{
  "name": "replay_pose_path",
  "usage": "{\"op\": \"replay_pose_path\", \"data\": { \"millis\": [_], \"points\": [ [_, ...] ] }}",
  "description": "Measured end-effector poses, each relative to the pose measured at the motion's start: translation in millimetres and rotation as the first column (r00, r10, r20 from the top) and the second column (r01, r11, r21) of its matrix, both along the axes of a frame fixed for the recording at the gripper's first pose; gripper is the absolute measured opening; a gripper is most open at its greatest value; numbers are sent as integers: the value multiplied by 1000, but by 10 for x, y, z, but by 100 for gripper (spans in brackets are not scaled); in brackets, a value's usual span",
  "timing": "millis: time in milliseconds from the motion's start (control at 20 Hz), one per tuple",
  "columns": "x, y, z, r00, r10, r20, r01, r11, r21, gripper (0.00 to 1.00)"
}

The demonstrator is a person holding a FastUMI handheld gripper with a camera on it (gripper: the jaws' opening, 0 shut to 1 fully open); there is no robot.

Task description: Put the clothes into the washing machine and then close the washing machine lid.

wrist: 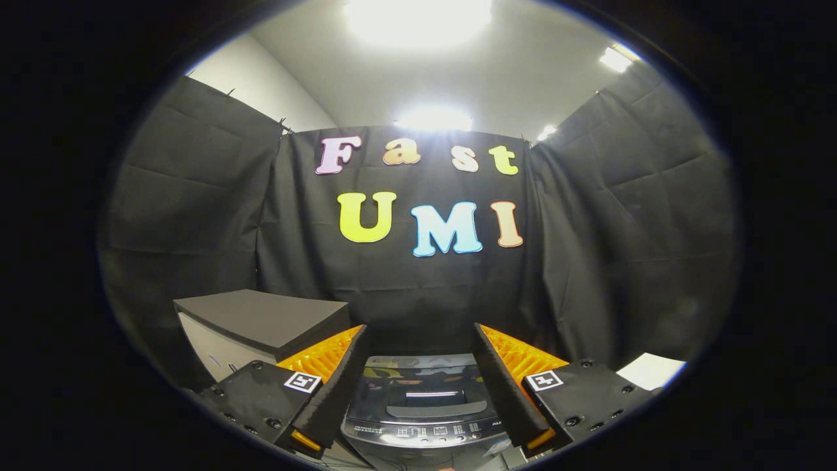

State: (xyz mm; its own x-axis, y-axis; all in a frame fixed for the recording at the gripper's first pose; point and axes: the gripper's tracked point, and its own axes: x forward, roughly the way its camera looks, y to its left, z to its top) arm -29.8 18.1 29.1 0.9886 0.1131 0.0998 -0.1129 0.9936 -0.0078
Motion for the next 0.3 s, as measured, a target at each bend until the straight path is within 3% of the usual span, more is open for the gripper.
{"op": "replay_pose_path", "data": {
  "millis": [300],
  "points": [
    [-20,19,46,1000,-6,3,6,1000,0,98]
  ]
}}
